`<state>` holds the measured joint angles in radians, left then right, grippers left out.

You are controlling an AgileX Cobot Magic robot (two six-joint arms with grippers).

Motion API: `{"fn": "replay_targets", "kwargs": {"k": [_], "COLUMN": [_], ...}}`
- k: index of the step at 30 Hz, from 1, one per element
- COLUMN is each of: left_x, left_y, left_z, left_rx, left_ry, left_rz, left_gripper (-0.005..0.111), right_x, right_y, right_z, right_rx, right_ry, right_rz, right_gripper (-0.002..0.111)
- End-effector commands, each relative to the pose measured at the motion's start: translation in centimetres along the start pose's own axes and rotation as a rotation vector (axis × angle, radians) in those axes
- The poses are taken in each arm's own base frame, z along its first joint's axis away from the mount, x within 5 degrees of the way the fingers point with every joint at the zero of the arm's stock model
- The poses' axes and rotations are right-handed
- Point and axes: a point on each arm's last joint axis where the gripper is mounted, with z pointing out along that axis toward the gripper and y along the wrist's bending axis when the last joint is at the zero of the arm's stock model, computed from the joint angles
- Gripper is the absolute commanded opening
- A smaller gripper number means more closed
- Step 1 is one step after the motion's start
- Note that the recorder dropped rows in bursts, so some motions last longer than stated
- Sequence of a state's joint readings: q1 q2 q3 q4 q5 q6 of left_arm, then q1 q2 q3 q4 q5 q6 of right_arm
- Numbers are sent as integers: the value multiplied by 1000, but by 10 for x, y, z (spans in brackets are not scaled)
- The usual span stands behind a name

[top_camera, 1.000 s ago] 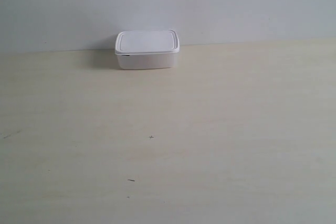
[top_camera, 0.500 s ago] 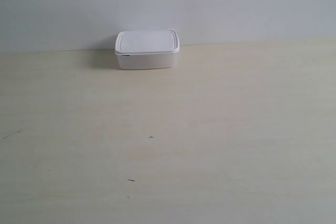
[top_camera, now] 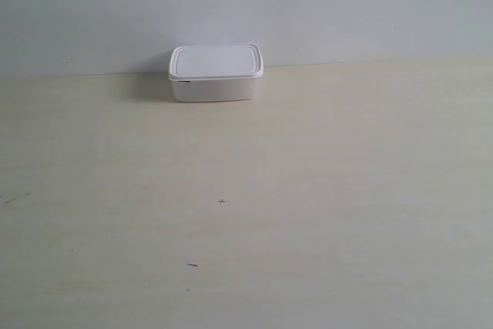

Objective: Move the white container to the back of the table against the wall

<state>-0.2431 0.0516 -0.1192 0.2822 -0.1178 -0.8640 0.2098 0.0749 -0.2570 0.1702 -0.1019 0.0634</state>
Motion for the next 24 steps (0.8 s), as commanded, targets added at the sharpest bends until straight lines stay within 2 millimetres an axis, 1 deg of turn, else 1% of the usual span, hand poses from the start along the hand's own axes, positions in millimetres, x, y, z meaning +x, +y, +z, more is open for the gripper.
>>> {"fn": "replay_targets", "kwargs": {"k": [1, 3, 4, 7, 14, 17, 18, 21, 24], "left_x": [4, 5, 5, 6, 19, 21, 22, 25, 30], "left_y": [6, 7, 7, 8, 13, 14, 15, 21, 25], "left_z": [-1, -1, -1, -1, -6, -9, -9, -9, -9], "left_rx": [-67, -79, -82, -98, -185, -190, -192, -193, -197], "left_ry": [31, 33, 29, 39, 167, 177, 174, 160, 161], "left_rz": [-224, -321, -382, -490, -499, -454, -408, -261, -216], "left_gripper": [0, 0, 0, 0, 0, 0, 0, 0, 0], "right_x": [21, 27, 27, 26, 20, 22, 26, 42, 61], "right_y": [-4, -5, -5, -5, -4, -4, -5, -9, -13], "right_z": [2, 4, 4, 6, -1, -6, -8, -12, -15], "right_rx": [20, 25, 27, 25, 16, 14, 14, 18, 26], "right_ry": [219, 258, 264, 249, 190, 175, 177, 208, 257], "right_rz": [-183, -198, -188, -183, -183, -183, -183, -183, -183], "right_gripper": [0, 0, 0, 0, 0, 0, 0, 0, 0]}}
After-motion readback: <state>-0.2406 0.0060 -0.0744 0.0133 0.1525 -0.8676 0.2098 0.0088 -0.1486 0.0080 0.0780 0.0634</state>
